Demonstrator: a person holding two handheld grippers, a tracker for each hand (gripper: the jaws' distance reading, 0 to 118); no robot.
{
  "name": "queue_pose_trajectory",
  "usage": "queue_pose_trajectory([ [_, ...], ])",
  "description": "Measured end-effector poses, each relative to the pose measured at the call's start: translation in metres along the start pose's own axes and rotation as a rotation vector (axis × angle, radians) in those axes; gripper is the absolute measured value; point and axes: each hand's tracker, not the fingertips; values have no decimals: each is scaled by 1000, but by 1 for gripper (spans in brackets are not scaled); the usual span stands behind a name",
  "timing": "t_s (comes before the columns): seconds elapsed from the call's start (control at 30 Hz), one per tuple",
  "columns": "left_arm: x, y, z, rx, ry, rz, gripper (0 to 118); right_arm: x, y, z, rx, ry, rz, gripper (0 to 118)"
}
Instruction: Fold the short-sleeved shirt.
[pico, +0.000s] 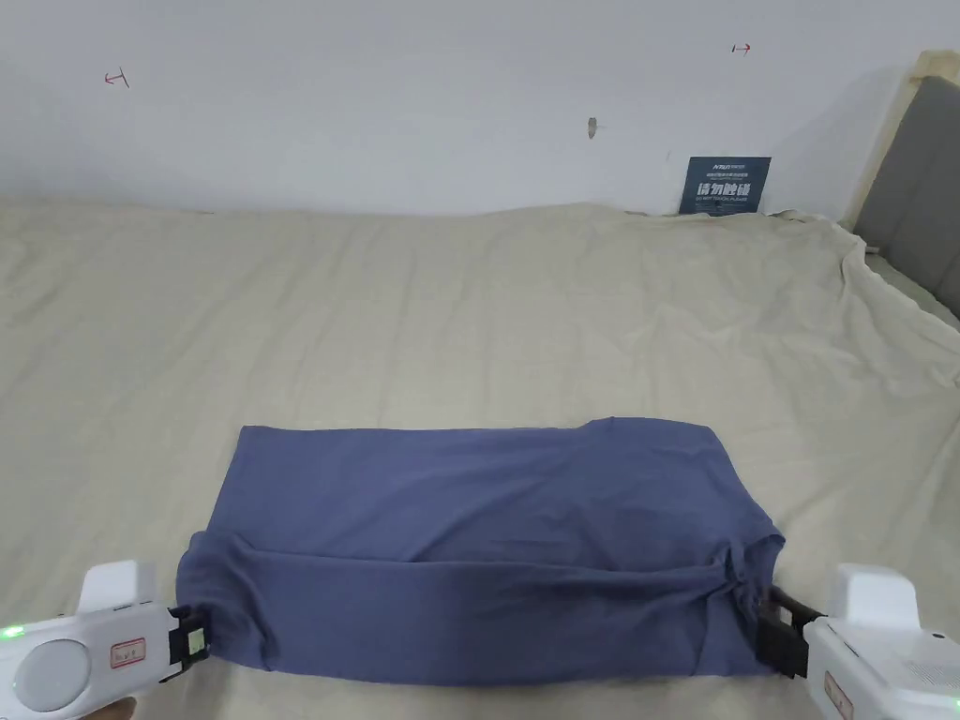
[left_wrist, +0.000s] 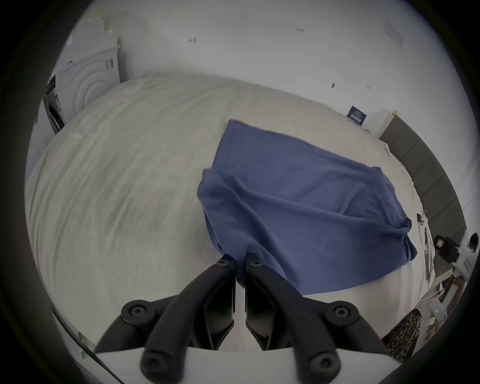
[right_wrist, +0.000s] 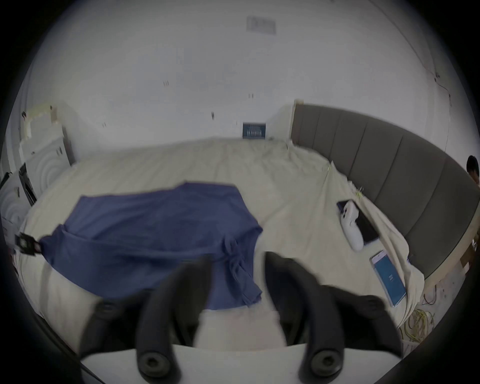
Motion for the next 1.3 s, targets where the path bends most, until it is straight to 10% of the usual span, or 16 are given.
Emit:
queue_pose_trajectory([
  [0.3, -1, 8, 10, 25, -18, -12, 4, -4, -18, -73, -273, 15, -34, 68],
  [0.5, -5, -1, 5, 7, -8, 6, 4, 0, -19, -59, -246, 122, -94, 10],
  [1.3, -46, -103, 53, -61, 27, 107, 4, 63, -81, 50, -217, 190, -208, 10],
])
